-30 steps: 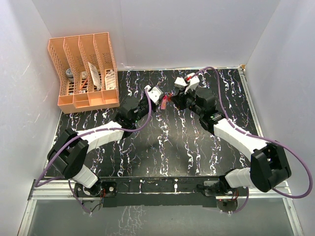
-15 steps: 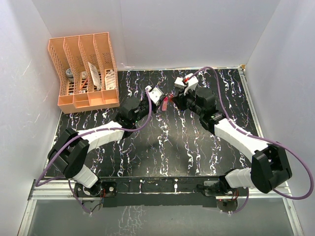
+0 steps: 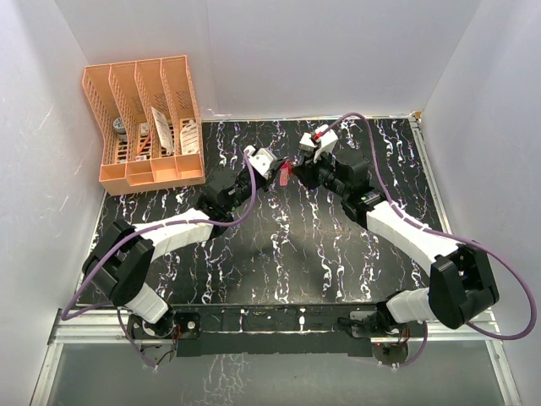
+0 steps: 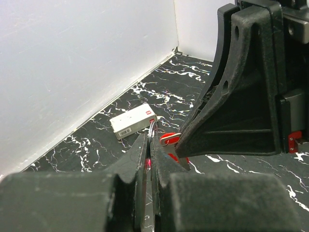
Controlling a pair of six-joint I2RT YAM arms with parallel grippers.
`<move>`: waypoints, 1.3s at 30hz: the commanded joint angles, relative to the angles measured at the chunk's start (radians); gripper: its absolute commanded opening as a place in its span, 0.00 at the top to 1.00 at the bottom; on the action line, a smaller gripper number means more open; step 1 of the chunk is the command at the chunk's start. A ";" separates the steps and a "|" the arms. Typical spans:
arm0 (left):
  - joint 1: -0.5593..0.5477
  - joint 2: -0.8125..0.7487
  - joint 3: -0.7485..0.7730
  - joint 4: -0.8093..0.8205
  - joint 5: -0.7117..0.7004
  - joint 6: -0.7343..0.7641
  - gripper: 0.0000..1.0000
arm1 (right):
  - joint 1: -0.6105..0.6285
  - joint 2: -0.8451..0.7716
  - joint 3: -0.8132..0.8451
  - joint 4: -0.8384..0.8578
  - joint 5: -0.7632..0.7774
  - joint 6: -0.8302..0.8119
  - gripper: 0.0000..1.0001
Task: Put the keys on the keyring
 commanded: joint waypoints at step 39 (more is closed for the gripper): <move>0.015 -0.011 -0.008 -0.078 -0.082 -0.045 0.67 | 0.000 -0.035 0.190 -0.163 0.088 -0.203 1.00</move>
